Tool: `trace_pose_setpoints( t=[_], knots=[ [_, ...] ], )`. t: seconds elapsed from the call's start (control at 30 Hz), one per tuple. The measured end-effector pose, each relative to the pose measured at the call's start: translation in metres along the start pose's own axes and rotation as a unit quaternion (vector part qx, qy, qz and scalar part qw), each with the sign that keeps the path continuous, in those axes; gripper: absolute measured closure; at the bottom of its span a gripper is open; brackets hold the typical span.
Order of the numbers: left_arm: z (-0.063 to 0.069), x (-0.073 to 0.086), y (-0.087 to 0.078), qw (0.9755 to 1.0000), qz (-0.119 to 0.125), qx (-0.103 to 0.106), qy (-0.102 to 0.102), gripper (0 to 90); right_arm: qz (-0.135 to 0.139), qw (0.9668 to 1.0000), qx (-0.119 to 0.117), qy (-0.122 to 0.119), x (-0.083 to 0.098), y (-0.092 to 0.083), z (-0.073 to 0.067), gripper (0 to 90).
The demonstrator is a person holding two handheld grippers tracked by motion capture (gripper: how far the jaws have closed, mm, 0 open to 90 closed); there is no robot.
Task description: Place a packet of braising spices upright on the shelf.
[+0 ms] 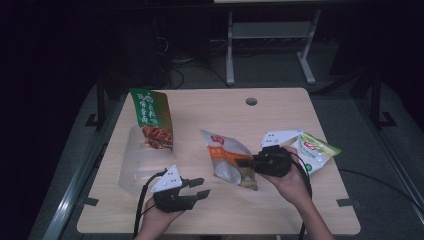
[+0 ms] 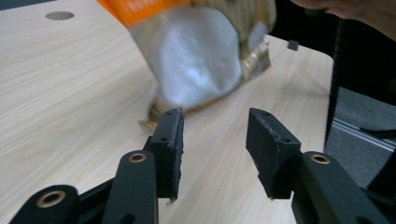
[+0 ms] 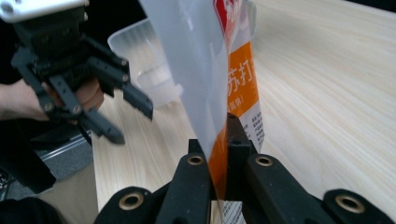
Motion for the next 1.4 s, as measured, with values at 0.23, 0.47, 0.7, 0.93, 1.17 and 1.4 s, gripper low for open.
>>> trace_pose_setpoints(
  t=[0.23,0.47,0.7,0.93,1.17,1.4],
  knots=[
    [0.007,0.001,-0.002,0.9998,-0.008,0.016,0.004,46.7,0.006,0.9999,-0.008,-0.005,-0.017,0.004,0.001,90.0],
    [0.011,0.001,-0.005,0.9995,-0.002,0.028,0.013,43.0,0.007,0.9996,-0.024,-0.017,-0.044,0.018,0.001,90.0],
    [0.012,0.004,-0.007,0.9993,-0.007,0.031,0.018,40.5,0.009,0.999,-0.038,-0.024,-0.067,0.032,0.0,90.0],
    [0.013,0.005,-0.007,0.9993,0.003,0.036,0.01,38.0,0.007,0.9981,-0.051,-0.035,-0.085,0.051,-0.001,90.0],
    [0.016,0.006,-0.008,0.9988,-0.01,0.041,0.024,37.6,0.006,0.9974,-0.06,-0.04,-0.099,0.068,-0.005,90.0],
    [0.018,0.007,-0.009,0.9989,-0.01,0.038,0.026,37.4,0.005,0.9964,-0.071,-0.046,-0.113,0.086,-0.011,90.0]
  ],
)
Point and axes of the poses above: each handheld gripper's, and its own axes: y roughly forward along the jaws, x roughly out of its underside, z roughly to its right, the point moved 1 cm from there along y, roughly forward along the jaws, and after that the axes turned 5 degrees about z, right-handed, at the moved point
